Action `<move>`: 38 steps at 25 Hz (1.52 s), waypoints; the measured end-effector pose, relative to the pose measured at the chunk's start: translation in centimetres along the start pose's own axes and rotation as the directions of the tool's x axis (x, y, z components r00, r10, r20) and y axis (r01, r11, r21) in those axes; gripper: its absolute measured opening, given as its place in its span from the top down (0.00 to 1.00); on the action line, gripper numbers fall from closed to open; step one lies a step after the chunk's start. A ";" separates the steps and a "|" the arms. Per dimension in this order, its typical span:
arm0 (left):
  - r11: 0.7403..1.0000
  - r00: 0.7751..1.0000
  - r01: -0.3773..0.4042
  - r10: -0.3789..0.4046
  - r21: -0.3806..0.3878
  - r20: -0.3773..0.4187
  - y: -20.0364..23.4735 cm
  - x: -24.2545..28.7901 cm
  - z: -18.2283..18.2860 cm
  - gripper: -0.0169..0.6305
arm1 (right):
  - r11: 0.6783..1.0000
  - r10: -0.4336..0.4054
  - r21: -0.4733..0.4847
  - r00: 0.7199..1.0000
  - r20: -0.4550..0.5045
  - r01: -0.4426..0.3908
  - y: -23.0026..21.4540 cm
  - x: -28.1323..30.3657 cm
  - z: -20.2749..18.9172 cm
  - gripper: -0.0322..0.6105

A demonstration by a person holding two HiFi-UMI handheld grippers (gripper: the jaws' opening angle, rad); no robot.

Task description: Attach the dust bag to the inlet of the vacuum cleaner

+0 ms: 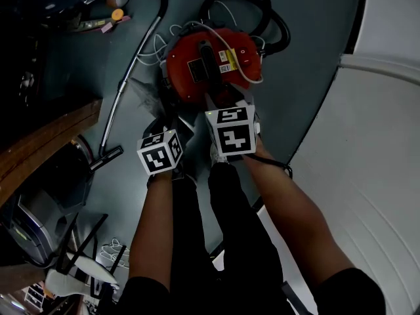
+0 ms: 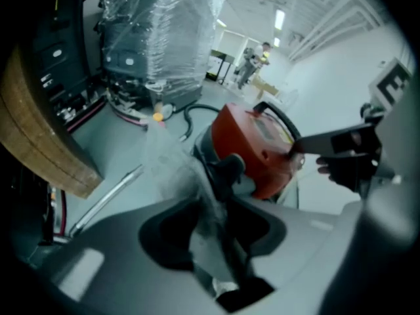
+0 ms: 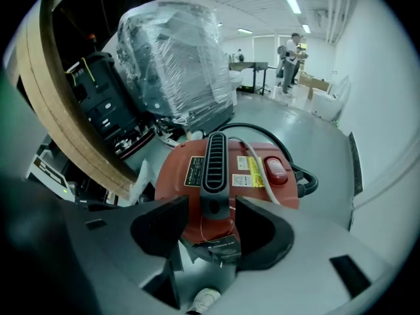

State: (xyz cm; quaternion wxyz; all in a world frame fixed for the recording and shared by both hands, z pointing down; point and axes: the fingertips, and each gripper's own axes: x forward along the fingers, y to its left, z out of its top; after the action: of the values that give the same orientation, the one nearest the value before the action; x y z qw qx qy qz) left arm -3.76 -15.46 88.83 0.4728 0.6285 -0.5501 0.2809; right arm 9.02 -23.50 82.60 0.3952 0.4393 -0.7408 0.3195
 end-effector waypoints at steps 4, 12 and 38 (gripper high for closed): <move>0.996 0.994 -0.062 0.056 0.063 0.090 -0.5 -3.9 1.0 0.65 | 0.997 -0.071 0.050 0.991 0.116 0.066 0.1 -3.8 0.8 0.70; 0.996 0.948 -0.045 0.016 0.082 0.319 -3.2 -16.9 8.5 0.98 | 0.999 -0.052 0.006 0.956 0.290 0.053 5.3 -13.9 6.3 0.95; 0.974 0.718 -0.127 -0.039 0.186 0.695 -15.0 -60.5 29.2 0.98 | 0.998 0.035 0.002 0.649 0.760 -0.056 16.3 -54.0 27.8 0.95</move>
State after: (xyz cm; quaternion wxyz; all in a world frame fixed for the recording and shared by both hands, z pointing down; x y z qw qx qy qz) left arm -8.58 -16.83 20.15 0.1525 0.7228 -0.6673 0.0953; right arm 2.13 -18.12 20.29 0.0355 0.5190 -0.8448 0.1255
